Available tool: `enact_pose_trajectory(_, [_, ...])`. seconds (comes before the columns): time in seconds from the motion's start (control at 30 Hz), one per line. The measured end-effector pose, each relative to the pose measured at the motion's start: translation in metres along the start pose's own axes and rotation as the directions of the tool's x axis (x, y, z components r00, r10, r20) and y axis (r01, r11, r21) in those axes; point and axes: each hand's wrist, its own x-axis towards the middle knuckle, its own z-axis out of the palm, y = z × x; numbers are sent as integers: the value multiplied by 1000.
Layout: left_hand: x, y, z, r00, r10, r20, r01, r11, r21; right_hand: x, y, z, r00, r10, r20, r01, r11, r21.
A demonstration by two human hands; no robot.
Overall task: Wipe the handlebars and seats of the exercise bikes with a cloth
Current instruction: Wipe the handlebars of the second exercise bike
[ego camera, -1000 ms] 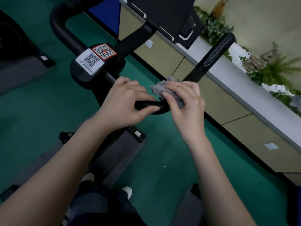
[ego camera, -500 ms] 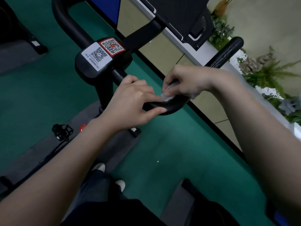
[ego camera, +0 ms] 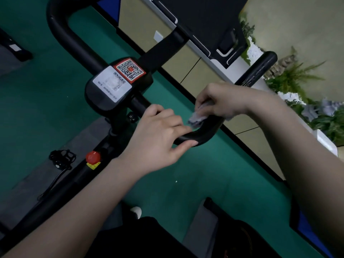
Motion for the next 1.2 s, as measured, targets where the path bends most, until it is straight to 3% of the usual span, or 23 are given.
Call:
enact_pose_trajectory(0.07, [0,-1,0,1000,-3,4,3,1000,-2,-9,10,14,962,-36,-270,30,999,-29])
enact_pose_trajectory(0.1, [0,0,0,1000,-8,5,8,1000,-1,-14,13,27,908,-58,-414,65,998,3])
enact_pose_trajectory(0.2, [1,0,1,1000,-20,10,20,1000,12,-30,9,78,617,35,-787,202,958,201])
enact_pose_trajectory(0.27, [1,-1,2,1000,-16,9,15,1000,18,-30,4,107,396,171,-902,284,911,298])
enact_pose_trajectory(0.33, [1,-1,3,1000,-8,11,8,999,33,-22,-3,124,204,332,-921,344,857,385])
enact_pose_trajectory(0.4, [1,-2,3,1000,-9,19,8,999,39,-10,-13,130,54,536,-842,440,744,502])
enact_pose_trajectory(0.47, [2,0,1,999,-24,36,22,999,37,-2,-28,132,-17,724,-690,574,572,586])
enact_pose_trajectory(0.57, [3,3,-3,996,-43,73,40,999,36,2,-48,136,-54,890,-453,684,364,632])
enact_pose_trajectory(0.63, [4,5,-5,995,-52,91,49,998,38,3,-50,132,-19,956,-293,748,208,630])
enact_pose_trajectory(0.7, [5,5,-6,994,-52,100,48,998,43,8,-40,123,61,986,-154,809,41,586])
enact_pose_trajectory(0.87, [6,5,-4,995,-38,94,32,997,69,10,-31,122,308,951,-2,851,-274,448])
enact_pose_trajectory(1.07, [6,6,-3,992,-54,113,48,997,58,9,-38,134,732,665,150,620,-741,256])
enact_pose_trajectory(1.2, [9,9,-7,984,-87,152,78,995,67,7,-28,134,885,456,89,422,-869,257])
